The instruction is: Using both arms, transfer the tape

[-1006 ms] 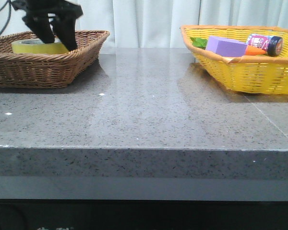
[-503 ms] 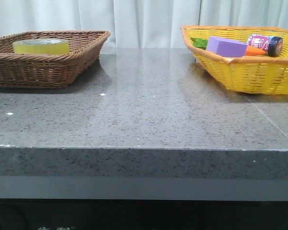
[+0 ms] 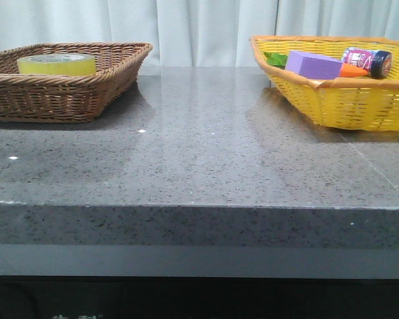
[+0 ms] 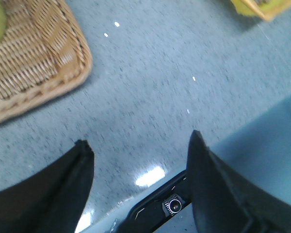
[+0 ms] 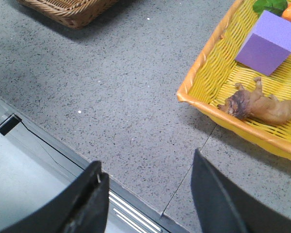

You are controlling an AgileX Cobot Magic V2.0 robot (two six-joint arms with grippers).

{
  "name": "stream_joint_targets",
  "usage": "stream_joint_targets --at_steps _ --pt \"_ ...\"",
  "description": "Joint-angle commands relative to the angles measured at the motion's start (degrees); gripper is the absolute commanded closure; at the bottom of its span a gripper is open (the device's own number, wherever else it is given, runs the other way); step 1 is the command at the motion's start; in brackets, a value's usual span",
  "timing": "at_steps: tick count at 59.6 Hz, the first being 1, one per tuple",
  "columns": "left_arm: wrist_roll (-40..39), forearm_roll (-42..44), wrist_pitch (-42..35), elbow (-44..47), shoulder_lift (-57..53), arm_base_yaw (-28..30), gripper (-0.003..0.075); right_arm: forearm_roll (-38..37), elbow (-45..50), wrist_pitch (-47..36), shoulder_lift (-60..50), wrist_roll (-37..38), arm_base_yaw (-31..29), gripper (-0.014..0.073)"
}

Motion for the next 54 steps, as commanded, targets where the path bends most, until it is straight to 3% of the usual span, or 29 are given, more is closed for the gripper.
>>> stream_joint_targets --at_steps 1,12,25,40,47,54 --pt "0.7 -1.0 -6.7 4.7 -6.4 -1.6 0.0300 0.0 -1.5 -3.5 -0.2 -0.5 -0.2 0.0181" --pt "0.6 1.4 -14.1 15.8 -16.4 -1.7 0.0300 0.0 -1.5 -3.4 -0.2 -0.5 -0.2 0.0181" --pt "0.6 1.6 -28.4 26.3 -26.0 -1.7 0.0300 0.2 -1.5 -3.4 -0.2 -0.5 -0.2 0.0181" --pt "0.5 1.6 -31.2 29.8 -28.1 -1.7 0.0301 0.7 -1.5 -3.5 -0.2 -0.5 -0.2 0.0186" --pt "0.5 1.4 -31.8 29.8 -28.1 -1.7 0.0373 0.7 -1.5 -3.4 -0.2 -0.5 -0.2 0.0307" --pt "0.5 1.4 -31.9 29.8 -28.1 -1.7 0.0525 0.8 -1.5 -3.4 -0.2 -0.5 -0.2 0.0527"
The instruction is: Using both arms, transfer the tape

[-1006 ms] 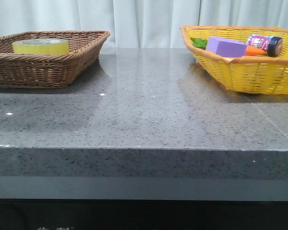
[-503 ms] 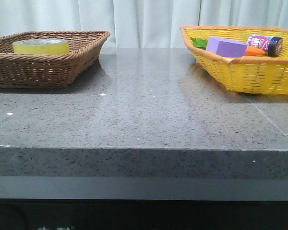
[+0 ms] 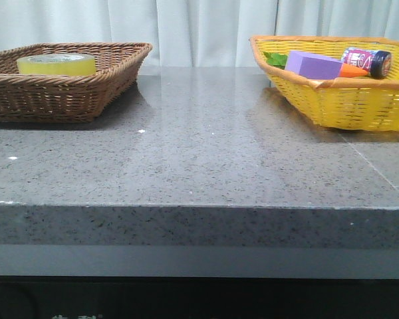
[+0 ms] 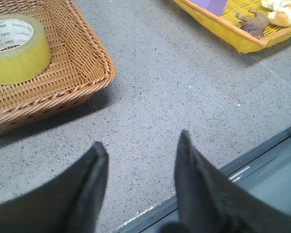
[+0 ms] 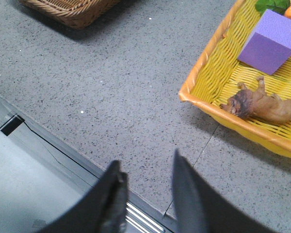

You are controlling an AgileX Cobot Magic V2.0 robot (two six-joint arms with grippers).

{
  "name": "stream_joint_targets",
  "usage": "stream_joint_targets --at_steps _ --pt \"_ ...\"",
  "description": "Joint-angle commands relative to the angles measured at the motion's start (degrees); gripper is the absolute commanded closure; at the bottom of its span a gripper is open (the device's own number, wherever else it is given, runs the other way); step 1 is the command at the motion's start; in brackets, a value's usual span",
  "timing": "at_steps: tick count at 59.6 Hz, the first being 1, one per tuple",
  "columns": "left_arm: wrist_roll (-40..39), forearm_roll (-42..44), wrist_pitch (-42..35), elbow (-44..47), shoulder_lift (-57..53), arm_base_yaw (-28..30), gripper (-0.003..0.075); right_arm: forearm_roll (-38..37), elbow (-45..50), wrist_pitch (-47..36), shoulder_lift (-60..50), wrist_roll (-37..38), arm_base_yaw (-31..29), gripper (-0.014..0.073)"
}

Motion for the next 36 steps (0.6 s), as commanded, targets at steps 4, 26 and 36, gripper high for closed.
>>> stream_joint_targets --at_steps 4,26,36 --pt "-0.3 -0.9 -4.9 -1.6 -0.2 -0.4 0.0605 0.2 -1.5 -3.5 -0.2 -0.5 -0.2 0.0621" --pt "-0.4 -1.4 -4.2 -1.6 -0.2 -0.4 0.0740 0.2 -1.5 -3.5 -0.2 -0.5 -0.2 0.0662" --pt "-0.4 -1.4 -4.2 -1.6 -0.2 -0.4 0.0740 0.2 -1.5 -3.5 -0.2 -0.5 -0.2 0.0662"
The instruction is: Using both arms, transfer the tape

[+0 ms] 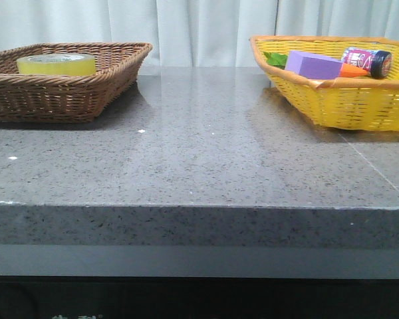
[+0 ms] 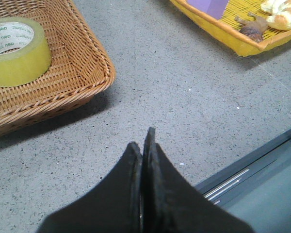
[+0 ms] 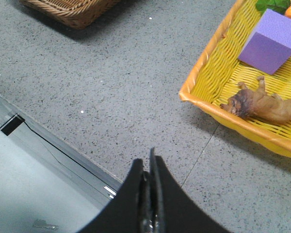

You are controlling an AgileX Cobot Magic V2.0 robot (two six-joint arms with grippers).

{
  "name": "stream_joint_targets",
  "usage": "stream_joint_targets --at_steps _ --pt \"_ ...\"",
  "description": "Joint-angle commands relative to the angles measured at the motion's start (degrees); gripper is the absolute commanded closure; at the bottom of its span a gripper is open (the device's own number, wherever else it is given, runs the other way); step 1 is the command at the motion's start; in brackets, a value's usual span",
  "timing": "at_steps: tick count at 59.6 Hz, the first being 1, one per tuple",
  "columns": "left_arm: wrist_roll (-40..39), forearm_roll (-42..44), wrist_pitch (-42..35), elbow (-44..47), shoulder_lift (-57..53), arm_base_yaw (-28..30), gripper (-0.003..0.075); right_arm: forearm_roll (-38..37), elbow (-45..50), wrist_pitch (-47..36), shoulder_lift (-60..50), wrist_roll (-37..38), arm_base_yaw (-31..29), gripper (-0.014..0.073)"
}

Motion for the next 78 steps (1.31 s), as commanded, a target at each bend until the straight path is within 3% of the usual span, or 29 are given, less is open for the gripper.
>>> stream_joint_targets --at_steps 1,14,30,41,53,66,78 --pt "-0.4 -1.2 -3.8 -1.6 -0.2 -0.4 0.0740 0.2 -1.5 -3.5 -0.2 -0.5 -0.2 0.0662" --pt "-0.4 0.0 -5.6 0.3 -3.6 0.8 0.0740 0.2 -1.5 -3.5 -0.2 -0.5 -0.2 0.0662" --pt "-0.4 0.7 -15.8 13.3 -18.0 14.7 0.0740 0.2 -1.5 -3.5 -0.2 -0.5 -0.2 0.0662" --pt "-0.5 -0.1 -16.6 20.6 -24.5 21.6 0.0740 0.2 -1.5 -3.5 -0.2 -0.5 -0.2 0.0662" --pt "-5.5 0.2 -22.5 27.8 -29.3 22.4 0.0740 0.2 -1.5 -3.5 -0.2 -0.5 -0.2 0.0662" --pt "-19.3 10.3 -24.6 34.1 -34.8 22.4 0.0740 0.2 -1.5 -3.5 -0.2 -0.5 -0.2 0.0662" --pt "-19.6 10.4 -33.2 41.5 -37.8 22.4 0.0740 0.2 -1.5 -3.5 -0.2 -0.5 -0.2 0.0662"
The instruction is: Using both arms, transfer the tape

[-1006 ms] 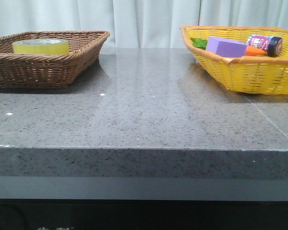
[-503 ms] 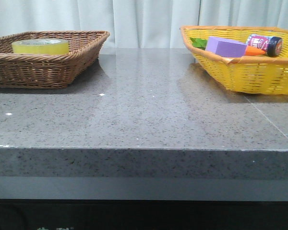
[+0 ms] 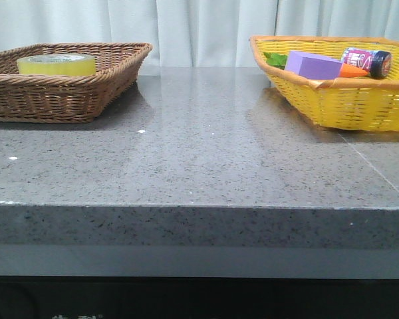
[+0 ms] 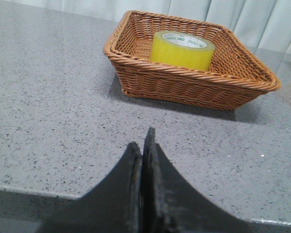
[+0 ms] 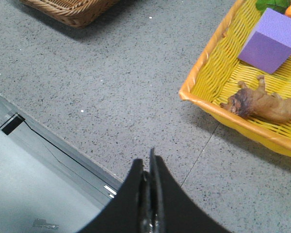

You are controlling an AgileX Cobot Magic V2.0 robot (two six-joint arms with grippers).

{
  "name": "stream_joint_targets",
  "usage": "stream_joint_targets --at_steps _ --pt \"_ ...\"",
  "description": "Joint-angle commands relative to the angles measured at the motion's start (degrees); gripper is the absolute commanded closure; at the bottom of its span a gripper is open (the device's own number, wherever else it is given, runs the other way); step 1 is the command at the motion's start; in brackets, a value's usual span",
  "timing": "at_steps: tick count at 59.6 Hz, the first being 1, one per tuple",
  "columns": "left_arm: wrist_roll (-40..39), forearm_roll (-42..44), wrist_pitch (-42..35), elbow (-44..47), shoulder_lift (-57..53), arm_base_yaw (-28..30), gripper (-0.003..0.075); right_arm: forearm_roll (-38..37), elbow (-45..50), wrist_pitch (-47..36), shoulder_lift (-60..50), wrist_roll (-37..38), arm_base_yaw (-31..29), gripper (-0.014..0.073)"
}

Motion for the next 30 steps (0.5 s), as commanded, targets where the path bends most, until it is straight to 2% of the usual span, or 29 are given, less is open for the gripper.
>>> stream_joint_targets --at_steps 1,15,30 --pt "-1.0 0.3 -9.4 1.3 -0.7 0.0 0.0740 0.2 -1.5 -3.7 -0.2 -0.5 -0.2 0.0662" --pt "-1.0 0.3 -18.7 7.7 -4.4 0.0 0.0740 0.2 -1.5 -3.7 -0.2 -0.5 -0.2 0.0662" --pt "-1.0 1.0 -19.6 7.6 -4.3 0.0 0.0740 0.2 -1.5 -3.7 -0.2 -0.5 -0.2 0.0662"
